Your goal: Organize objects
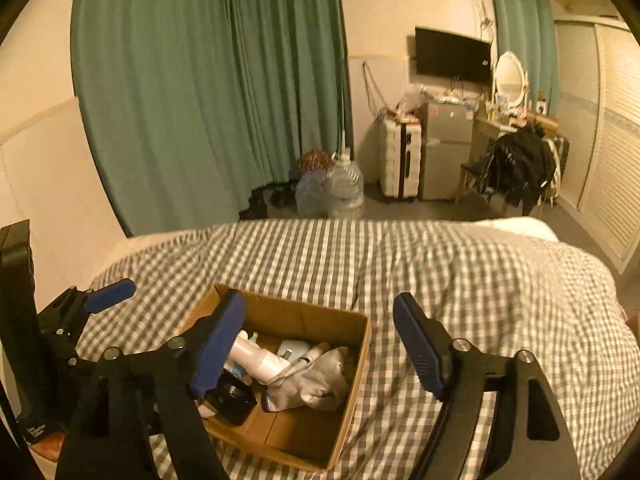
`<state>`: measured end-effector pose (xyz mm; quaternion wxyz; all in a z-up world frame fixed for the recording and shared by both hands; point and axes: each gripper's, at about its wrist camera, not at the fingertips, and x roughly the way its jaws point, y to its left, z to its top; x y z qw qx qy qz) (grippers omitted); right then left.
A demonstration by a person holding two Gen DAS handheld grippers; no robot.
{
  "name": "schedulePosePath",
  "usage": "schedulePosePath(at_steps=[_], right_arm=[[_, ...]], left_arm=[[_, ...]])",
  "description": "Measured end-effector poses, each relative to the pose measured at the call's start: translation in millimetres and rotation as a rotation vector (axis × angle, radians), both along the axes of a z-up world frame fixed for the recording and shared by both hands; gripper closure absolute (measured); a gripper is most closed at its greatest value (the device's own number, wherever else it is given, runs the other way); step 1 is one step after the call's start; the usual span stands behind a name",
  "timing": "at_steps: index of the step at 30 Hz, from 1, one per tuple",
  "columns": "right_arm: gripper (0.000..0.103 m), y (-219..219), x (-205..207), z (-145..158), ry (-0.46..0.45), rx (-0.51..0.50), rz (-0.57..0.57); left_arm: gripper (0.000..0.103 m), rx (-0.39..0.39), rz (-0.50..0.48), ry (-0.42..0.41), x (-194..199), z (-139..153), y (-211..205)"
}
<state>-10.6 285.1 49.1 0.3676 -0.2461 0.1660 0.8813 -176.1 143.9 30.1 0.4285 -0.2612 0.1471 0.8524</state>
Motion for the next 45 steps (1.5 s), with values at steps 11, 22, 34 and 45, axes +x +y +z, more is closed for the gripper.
schedulePosePath(at_steps=[11,22,34,45], right_arm=[[0.013,-60,43,58,0.059,0.157,-0.022],[0.006,-102,80,28,0.119,0.207,-0.056],[0.004,-100,73,-53,0.091,0.201,-0.098],[0.003,-116,66,-42,0.101,0.313,-0.086]], left_arm=[[0.0,0.127,0.036,0.112,41,62,-55],[0.0,0.22,0.092,0.173,68,53,-103],[0.0,0.199,0.16,0.114,60,-8,-125],[0.0,0.186,0.154,0.113,62,-15,-128]])
